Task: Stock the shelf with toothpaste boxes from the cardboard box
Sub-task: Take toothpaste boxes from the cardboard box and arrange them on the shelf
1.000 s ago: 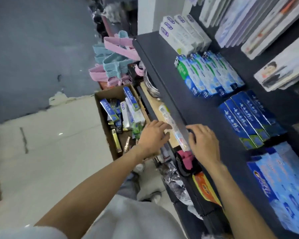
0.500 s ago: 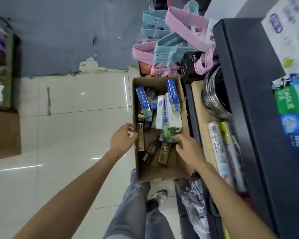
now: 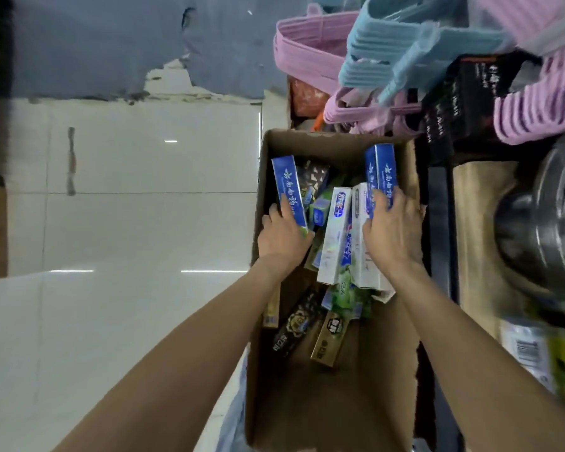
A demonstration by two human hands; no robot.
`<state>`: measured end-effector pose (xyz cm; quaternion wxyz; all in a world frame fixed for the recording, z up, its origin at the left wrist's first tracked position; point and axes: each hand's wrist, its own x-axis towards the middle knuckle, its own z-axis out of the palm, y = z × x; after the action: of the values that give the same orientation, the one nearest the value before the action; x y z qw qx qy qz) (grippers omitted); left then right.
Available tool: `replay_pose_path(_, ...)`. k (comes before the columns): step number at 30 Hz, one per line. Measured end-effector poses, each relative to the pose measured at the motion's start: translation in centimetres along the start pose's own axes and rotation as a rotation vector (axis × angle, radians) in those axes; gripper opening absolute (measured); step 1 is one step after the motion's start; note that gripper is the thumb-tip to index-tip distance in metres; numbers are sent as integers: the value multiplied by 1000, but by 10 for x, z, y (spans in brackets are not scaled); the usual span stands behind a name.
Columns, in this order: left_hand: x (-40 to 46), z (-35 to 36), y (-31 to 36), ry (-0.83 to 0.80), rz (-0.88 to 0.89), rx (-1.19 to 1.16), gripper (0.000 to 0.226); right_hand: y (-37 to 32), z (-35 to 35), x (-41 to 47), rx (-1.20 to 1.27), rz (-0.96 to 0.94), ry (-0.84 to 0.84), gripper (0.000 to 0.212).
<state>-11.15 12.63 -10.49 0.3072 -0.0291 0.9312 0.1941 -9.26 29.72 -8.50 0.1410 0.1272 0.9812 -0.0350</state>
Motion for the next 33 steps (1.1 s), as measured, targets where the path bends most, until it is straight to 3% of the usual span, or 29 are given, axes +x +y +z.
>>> replay_pose_path(3, 25, 19, 1, 29, -11, 138, 108, 3, 21, 17, -108, 65, -60, 62)
replay_pose_path(6, 36, 30, 4, 12, -12, 194, 108, 6, 28, 26, -119, 73, -12, 68)
replay_pose_path(10, 30, 26, 10, 28, 1, 108, 97, 5, 13, 16, 167, 110, -68, 76)
replay_pose_path(12, 18, 16, 9, -38, -36, -77, 96, -1, -8, -4, 441, 111, -21, 82)
replay_pose_path(14, -4, -3, 4, -136, -121, -450, 92, -7, -33, -34, 866, 174, -37, 87)
replay_pose_path(16, -37, -29, -1, -202, -134, -861, 66, -10, -58, -68, 1209, 318, -113, 84)
replay_pose_path(18, -74, -55, -4, -343, -127, -1078, 55, -10, -81, -104, 1371, 486, -194, 65)
replay_pose_path(20, -111, -83, -4, -462, -135, -1191, 75, -9, -108, -137, 1511, 600, -234, 42)
replay_pose_path(22, -145, -110, -2, -517, -81, -1204, 87, -9, -138, -172, 1635, 666, -221, 32)
replay_pose_path(25, -194, -146, 16, -596, 38, -1132, 76, -9, -185, -223, 1747, 660, -185, 30)
replay_pose_path(29, -247, -182, 55, -472, 219, -845, 33, -6, -235, -282, 1545, 576, -83, 38)
replay_pose_path(33, -285, -196, 83, -378, 433, -689, 27, 12, -265, -344, 1328, 555, 79, 47)
